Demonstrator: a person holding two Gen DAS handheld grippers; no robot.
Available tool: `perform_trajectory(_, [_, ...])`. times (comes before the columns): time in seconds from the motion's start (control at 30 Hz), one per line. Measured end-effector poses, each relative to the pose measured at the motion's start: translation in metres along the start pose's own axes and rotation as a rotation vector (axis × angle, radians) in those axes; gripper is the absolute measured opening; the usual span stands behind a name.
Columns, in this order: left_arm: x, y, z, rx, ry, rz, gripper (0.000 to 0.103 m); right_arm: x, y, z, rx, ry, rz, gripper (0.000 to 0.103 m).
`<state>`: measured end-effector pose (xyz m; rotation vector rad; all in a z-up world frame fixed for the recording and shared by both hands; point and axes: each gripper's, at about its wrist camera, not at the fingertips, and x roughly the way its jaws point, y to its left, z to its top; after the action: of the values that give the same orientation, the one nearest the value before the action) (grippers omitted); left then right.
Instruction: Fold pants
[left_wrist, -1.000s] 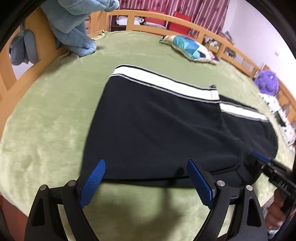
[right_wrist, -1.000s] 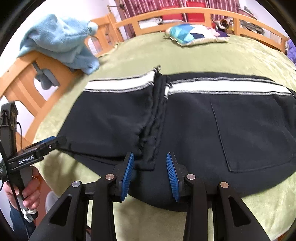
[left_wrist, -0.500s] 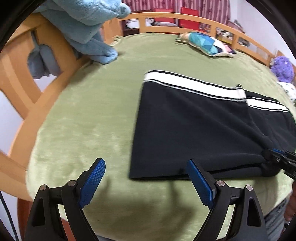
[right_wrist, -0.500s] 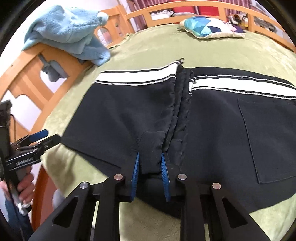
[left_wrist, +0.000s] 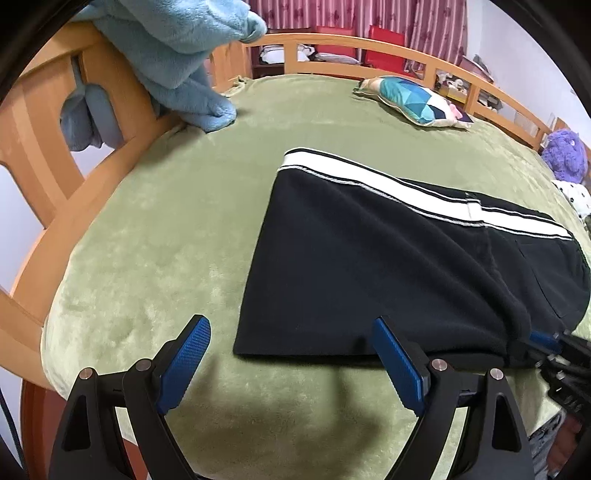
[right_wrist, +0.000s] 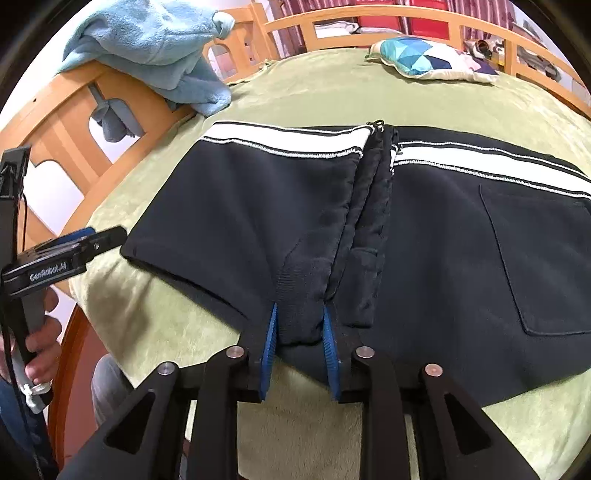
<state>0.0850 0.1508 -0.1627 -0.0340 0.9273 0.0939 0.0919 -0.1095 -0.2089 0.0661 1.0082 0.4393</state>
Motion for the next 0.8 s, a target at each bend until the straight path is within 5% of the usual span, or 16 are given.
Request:
perform_trajectory(0.17, [0.005, 0.004, 0.008, -0.009, 0.022, -0.026, 0.089, -0.031, -0.012, 0.018, -0.032, -0.109, 0.004, 0.048])
perform_trajectory(0.6, [0.023, 0.018, 0.035, -0.032, 0.0, -0.078, 0.089, 0.07, -0.04, 0.11, 0.11, 0.006, -0.035, 0.048])
perform_trajectory(0.63, [0.024, 0.019, 0.036, -0.04, 0.001, -0.086, 0.089, 0.079, -0.039, 0.115, 0.104, 0.025, -0.05, 0.044])
perform_trajectory(0.7, [0.026, 0.025, 0.038, -0.063, -0.001, -0.102, 0.089, 0.091, -0.035, 0.12, 0.051, 0.055, -0.074, 0.016])
perform_trajectory(0.8, [0.026, 0.03, 0.038, -0.067, -0.009, -0.1, 0.089, 0.065, -0.048, 0.127, 0.052, -0.071, -0.027, 0.012])
